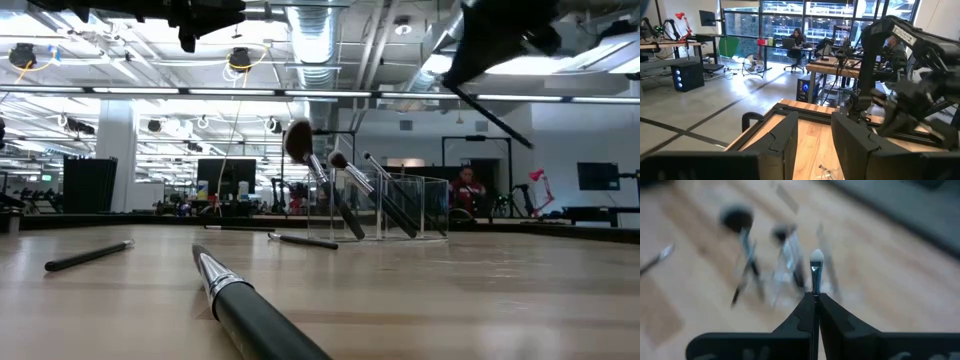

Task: Put items in baskets/containers
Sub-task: Put the white eyeshadow brush into the transparent organizer

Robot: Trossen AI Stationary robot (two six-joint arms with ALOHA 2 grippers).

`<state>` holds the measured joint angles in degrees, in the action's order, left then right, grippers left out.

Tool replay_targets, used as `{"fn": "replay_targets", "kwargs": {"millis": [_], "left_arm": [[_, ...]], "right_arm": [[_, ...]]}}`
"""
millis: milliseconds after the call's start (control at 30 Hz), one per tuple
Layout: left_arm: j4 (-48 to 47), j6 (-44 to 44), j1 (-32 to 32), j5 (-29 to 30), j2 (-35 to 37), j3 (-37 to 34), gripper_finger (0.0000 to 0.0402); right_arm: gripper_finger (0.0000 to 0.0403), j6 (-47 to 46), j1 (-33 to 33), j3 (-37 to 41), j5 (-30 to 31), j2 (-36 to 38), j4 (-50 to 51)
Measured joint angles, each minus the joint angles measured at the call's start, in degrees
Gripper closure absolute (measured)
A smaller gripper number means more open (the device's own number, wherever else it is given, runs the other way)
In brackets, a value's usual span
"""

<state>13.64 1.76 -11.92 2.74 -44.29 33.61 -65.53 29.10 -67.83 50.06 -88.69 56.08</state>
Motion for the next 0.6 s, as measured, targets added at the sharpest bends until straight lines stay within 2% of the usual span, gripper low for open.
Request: {"fn": "replay_targets", "kwargs": {"millis": [133, 267, 467, 600], "left_arm": [[-0.1, 0.0, 0.0, 0.0, 0.0, 0.0, 0.0286], [-0.2, 0.0, 0.0, 0.0, 0.0, 0.0, 0.0286], [-0.2, 0.0, 0.0, 0.0, 0.0, 0.0, 0.0286], [-0.3, 0.0, 0.0, 0.0, 0.0, 0.0, 0.0286]], "right_arm": [[0.0398, 5.7, -2.9, 2.7, 6.1, 3.7, -3.8], [0.0398, 13.3, -6.6, 5.1, 8.6, 6.2, -9.9], [0.0398, 26.8, -11.1, 11.2, 7.8, 10.3, -26.2], [0.0399, 37.1, -13.3, 16.6, 3.5, 12.2, -40.4]]}}
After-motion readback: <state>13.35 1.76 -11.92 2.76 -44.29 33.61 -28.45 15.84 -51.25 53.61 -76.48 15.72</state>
